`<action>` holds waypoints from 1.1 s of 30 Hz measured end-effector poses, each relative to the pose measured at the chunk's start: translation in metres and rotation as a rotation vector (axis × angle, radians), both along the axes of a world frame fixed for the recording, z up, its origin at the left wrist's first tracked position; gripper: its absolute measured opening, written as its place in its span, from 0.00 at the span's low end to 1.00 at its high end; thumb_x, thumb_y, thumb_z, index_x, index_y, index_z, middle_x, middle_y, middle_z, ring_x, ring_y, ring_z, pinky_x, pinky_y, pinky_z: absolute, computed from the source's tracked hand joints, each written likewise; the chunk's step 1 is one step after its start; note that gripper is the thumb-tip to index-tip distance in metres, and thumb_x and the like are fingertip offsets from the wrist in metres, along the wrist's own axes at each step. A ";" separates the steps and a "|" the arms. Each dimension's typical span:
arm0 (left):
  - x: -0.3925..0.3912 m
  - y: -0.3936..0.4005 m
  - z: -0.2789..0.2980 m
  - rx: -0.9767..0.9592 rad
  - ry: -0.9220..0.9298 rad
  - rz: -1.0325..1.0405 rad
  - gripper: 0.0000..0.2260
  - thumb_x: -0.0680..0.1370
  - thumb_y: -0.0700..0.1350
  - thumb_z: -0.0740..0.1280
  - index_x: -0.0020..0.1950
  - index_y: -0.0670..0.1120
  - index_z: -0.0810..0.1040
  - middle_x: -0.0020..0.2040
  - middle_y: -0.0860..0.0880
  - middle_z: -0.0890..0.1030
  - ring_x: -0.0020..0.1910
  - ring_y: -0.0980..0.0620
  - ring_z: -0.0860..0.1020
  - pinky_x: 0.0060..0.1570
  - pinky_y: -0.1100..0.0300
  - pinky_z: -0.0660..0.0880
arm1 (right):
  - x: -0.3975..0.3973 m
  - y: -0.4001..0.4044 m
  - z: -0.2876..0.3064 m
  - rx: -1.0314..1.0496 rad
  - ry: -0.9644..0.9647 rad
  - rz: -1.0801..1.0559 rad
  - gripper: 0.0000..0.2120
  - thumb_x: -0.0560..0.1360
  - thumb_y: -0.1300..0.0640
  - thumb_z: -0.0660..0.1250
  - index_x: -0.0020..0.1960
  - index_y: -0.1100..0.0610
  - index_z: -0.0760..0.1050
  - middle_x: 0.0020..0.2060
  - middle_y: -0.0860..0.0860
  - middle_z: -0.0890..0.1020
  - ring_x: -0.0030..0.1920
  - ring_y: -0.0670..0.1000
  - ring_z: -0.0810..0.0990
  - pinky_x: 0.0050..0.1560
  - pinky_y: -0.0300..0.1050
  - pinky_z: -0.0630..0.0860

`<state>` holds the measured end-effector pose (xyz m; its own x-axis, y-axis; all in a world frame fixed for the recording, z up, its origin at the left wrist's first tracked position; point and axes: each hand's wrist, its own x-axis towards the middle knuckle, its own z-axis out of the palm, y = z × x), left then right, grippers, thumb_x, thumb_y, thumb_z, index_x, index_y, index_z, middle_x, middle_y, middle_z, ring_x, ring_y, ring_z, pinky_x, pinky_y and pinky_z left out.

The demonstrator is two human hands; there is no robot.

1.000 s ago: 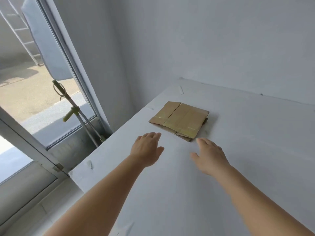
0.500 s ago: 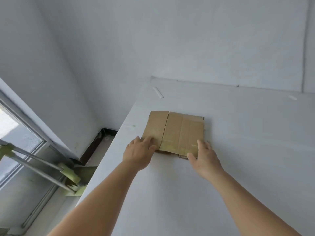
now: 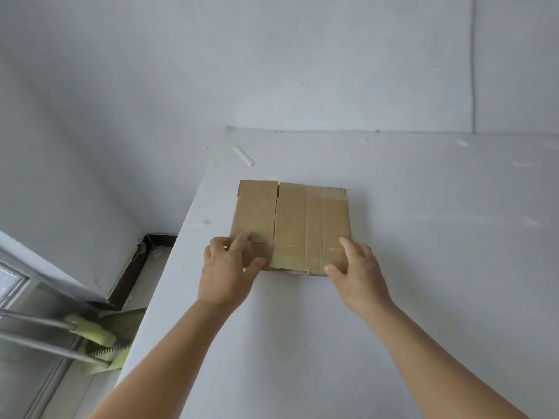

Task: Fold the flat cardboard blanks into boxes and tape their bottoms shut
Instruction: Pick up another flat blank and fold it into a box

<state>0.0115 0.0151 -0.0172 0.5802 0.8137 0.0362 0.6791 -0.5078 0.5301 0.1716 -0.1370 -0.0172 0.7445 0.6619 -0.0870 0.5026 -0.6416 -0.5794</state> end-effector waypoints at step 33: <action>0.194 -0.533 0.048 -0.018 -0.089 -0.647 0.27 0.75 0.57 0.67 0.73 0.55 0.66 0.64 0.45 0.65 0.66 0.45 0.64 0.61 0.57 0.68 | 0.097 -0.599 0.066 -0.013 -0.063 -0.552 0.29 0.78 0.52 0.62 0.76 0.54 0.57 0.74 0.52 0.59 0.72 0.53 0.59 0.69 0.47 0.62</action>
<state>0.2055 -0.5177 0.0305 0.9485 0.3018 0.0963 0.1923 -0.7900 0.5822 0.2688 -0.7363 0.0491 0.9845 0.1713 -0.0369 0.1233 -0.8265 -0.5492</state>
